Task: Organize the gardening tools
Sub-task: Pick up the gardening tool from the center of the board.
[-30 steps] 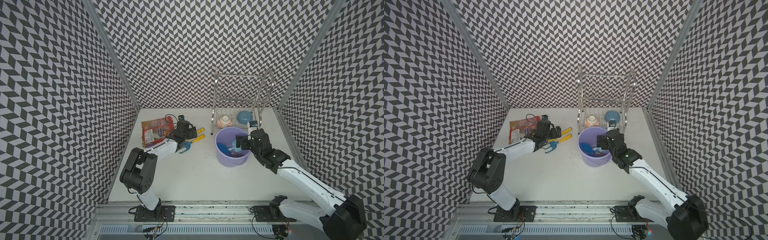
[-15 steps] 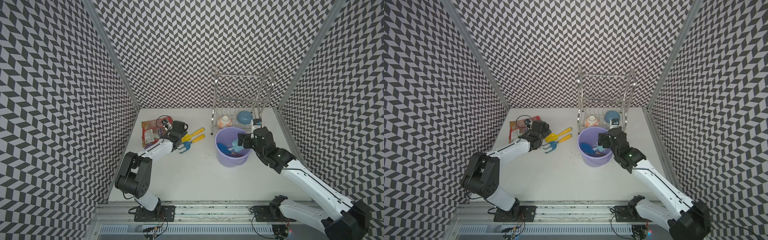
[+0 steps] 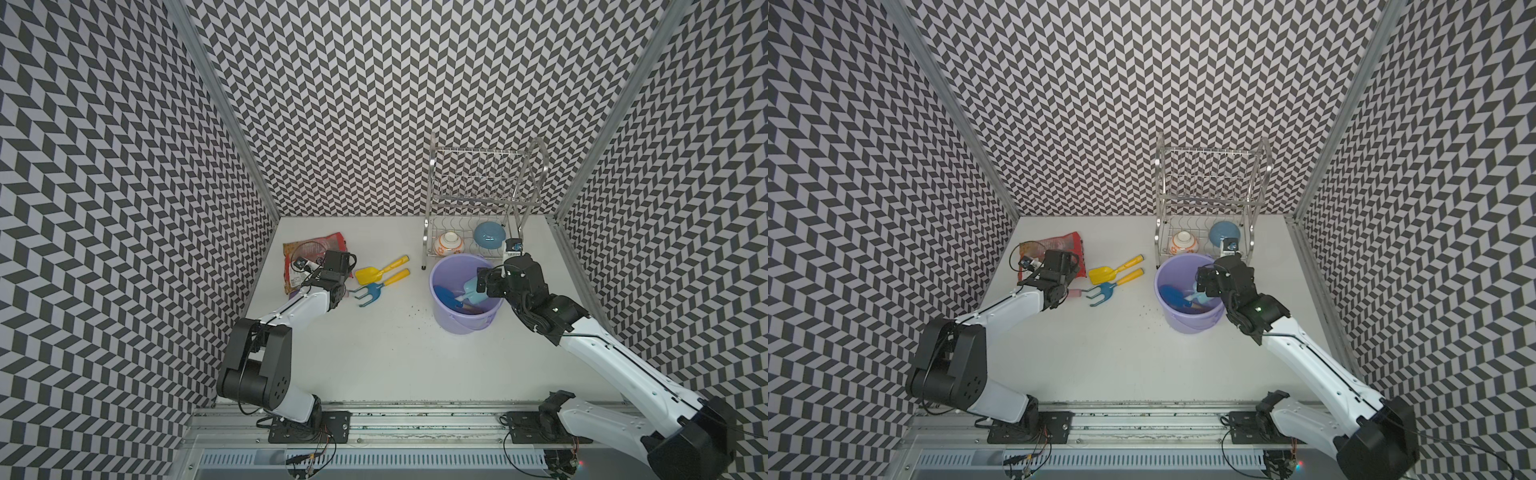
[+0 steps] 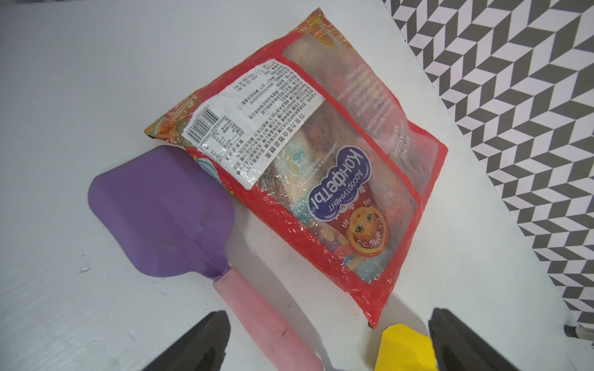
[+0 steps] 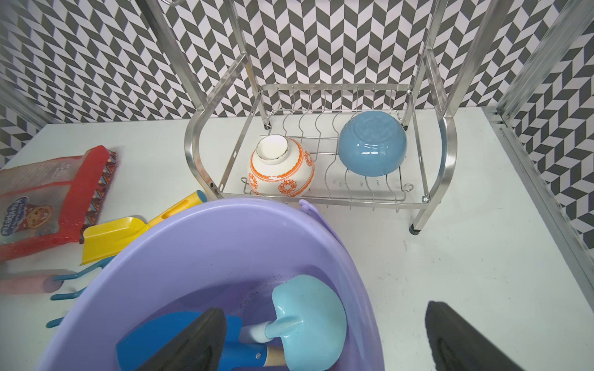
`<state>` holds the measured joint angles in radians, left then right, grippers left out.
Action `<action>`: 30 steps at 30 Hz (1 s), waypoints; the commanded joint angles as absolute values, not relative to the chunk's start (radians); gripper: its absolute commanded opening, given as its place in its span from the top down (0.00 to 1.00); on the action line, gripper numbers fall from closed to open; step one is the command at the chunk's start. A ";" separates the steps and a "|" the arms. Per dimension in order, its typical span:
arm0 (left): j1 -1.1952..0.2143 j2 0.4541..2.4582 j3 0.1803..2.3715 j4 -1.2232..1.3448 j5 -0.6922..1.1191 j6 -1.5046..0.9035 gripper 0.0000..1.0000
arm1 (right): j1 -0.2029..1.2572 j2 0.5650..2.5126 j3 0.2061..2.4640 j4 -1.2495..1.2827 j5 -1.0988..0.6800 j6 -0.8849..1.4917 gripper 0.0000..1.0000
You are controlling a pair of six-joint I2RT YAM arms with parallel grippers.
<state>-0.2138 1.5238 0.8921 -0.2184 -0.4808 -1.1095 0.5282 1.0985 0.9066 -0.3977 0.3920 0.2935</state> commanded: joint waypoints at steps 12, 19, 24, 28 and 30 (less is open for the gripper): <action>-0.138 1.565 0.852 -0.223 -0.306 -1.158 0.02 | 0.533 1.092 0.919 -0.347 0.421 0.299 0.00; -0.131 1.633 0.872 -0.276 -0.308 -1.207 0.04 | 0.532 1.088 0.914 -0.349 0.438 0.304 0.00; -0.132 1.684 0.896 -0.306 -0.327 -1.208 0.14 | 0.532 1.078 0.911 -0.342 0.442 0.301 0.00; -0.128 1.699 0.895 -0.300 -0.356 -1.205 0.24 | 0.533 1.078 0.913 -0.345 0.445 0.306 0.00; -0.124 1.717 0.909 -0.315 -0.379 -1.197 0.27 | 0.532 1.077 0.913 -0.345 0.445 0.308 0.00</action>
